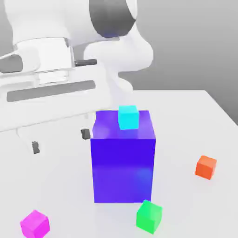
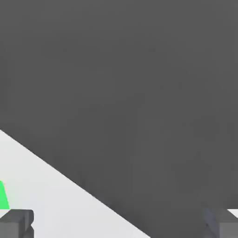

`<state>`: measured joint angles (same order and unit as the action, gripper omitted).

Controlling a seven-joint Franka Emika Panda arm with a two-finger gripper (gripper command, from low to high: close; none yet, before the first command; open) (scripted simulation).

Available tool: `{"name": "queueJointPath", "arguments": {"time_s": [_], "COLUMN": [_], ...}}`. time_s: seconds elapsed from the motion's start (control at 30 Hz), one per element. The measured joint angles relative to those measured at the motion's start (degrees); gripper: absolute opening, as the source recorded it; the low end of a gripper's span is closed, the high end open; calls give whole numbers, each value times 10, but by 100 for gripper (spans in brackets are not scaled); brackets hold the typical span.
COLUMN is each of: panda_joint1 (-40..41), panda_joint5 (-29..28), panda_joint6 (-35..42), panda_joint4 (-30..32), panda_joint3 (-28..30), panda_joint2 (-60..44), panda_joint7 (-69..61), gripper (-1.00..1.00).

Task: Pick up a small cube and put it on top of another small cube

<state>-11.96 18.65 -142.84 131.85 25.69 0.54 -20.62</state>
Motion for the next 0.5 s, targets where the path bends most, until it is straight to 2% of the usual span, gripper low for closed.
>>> {"name": "queueJointPath", "arguments": {"time_s": [0.23, 0.5], "panda_joint1": [38, 89], "panda_joint5": [33, 16], "panda_joint6": [-33, -88], "panda_joint4": [1, 4], "panda_joint3": [-4, -13], "panda_joint2": [-114, -228], "panda_joint7": [-164, -303], "gripper": [0, 0]}}
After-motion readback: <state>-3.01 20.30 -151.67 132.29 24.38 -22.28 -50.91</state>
